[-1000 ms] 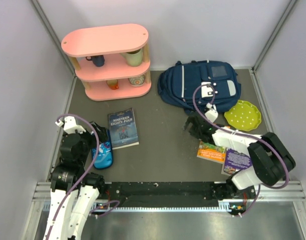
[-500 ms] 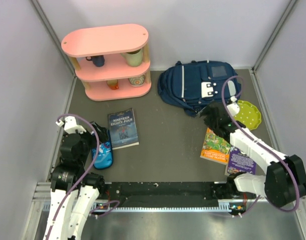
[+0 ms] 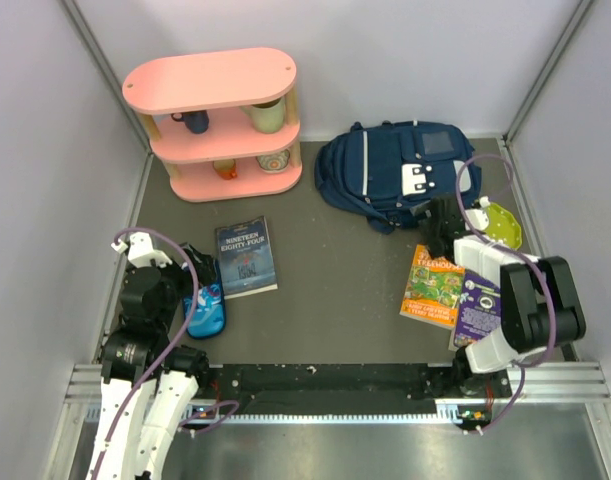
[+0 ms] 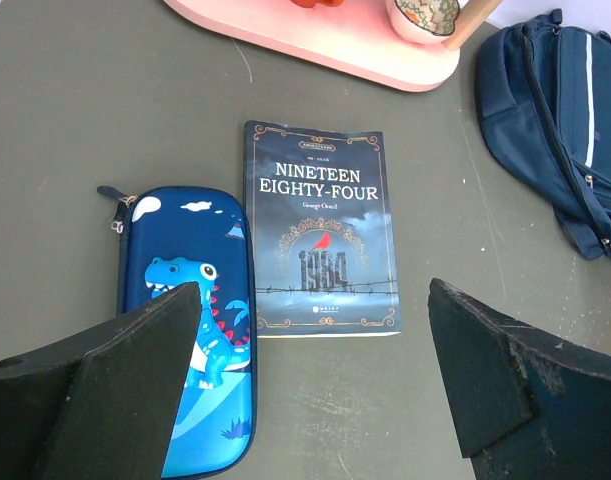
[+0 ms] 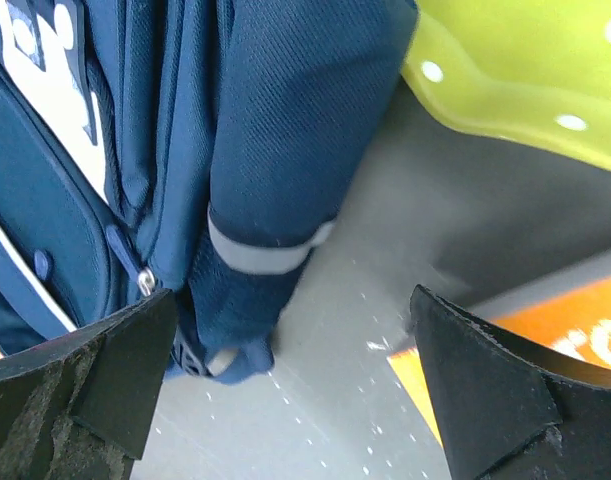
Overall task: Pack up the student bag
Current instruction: Unzip the student bag at the center of the board.
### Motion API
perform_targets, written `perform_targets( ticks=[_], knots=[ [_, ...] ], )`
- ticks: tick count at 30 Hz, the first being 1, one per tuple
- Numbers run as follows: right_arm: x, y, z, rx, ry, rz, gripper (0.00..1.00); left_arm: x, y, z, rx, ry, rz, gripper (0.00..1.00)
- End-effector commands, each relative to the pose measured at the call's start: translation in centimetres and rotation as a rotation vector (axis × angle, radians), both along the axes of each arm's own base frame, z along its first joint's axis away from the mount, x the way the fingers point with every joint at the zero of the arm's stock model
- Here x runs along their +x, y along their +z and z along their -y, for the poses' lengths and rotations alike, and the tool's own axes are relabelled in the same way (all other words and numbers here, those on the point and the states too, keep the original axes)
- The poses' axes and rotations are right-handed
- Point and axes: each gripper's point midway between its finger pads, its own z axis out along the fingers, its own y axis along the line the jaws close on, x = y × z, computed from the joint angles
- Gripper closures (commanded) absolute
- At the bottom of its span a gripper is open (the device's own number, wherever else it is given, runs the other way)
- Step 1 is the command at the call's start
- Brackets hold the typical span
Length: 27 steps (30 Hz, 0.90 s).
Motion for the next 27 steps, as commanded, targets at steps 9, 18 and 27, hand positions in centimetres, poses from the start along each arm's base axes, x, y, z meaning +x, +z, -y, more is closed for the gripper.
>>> perform_targets(
  ticks=[9,18,27],
  knots=[
    [7.2,1.0,0.7,0.047,-0.091,0.170,0.34,0.3,0.7,0.3,-0.003,-0.016,0.020,0.01],
    [7.4,7.3,-1.2,0.036,0.077,0.291,1.00,0.9,1.2,3.7,-0.027,-0.215,0.132,0.01],
    [3.9,20.4,-1.5,0.022,0.151,0.486,1.00,-0.1,2.6,10.5,-0.335,-0.529,0.201,0.07]
  ],
)
